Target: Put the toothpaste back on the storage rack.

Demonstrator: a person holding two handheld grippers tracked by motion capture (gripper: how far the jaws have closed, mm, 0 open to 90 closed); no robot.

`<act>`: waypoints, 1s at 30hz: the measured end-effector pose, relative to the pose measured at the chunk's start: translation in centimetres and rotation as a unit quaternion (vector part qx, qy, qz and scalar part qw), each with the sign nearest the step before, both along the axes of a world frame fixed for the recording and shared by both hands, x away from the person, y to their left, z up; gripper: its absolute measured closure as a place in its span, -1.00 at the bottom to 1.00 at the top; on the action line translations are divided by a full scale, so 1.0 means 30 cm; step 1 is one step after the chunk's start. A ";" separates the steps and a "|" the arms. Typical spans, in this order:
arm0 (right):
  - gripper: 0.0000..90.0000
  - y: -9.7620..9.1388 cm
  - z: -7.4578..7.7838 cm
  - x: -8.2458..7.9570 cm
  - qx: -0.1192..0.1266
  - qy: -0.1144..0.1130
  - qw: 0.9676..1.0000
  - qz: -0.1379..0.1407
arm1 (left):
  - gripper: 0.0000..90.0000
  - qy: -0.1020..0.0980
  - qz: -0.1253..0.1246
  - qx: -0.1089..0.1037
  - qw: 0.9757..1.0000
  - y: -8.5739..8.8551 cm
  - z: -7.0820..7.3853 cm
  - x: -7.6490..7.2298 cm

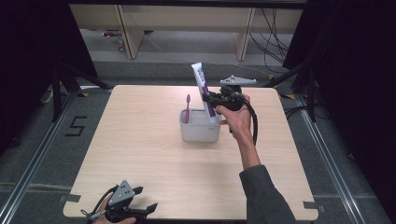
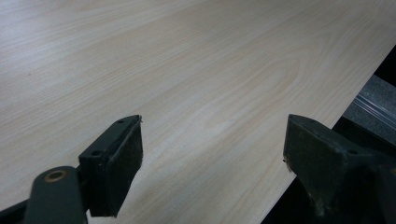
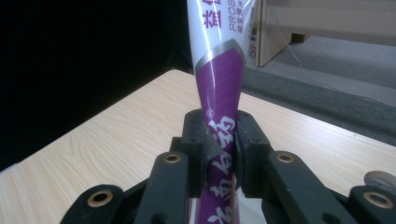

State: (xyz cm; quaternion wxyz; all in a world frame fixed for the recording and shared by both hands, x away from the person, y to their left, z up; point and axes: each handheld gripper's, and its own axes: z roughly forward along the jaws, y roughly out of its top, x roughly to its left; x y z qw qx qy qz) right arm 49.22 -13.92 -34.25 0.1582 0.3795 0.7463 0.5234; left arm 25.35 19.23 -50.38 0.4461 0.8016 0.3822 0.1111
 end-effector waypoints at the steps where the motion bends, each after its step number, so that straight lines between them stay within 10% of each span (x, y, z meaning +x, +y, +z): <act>1: 0.70 0.005 -0.003 0.010 0.002 -0.006 1.000 0.001 | -0.57 0.001 0.000 0.000 1.000 0.000 0.001 0.000; 30: 0.70 0.064 -0.087 0.088 -0.003 -0.012 1.000 -0.012 | -0.57 0.001 0.003 -0.003 1.000 0.000 0.000 -0.003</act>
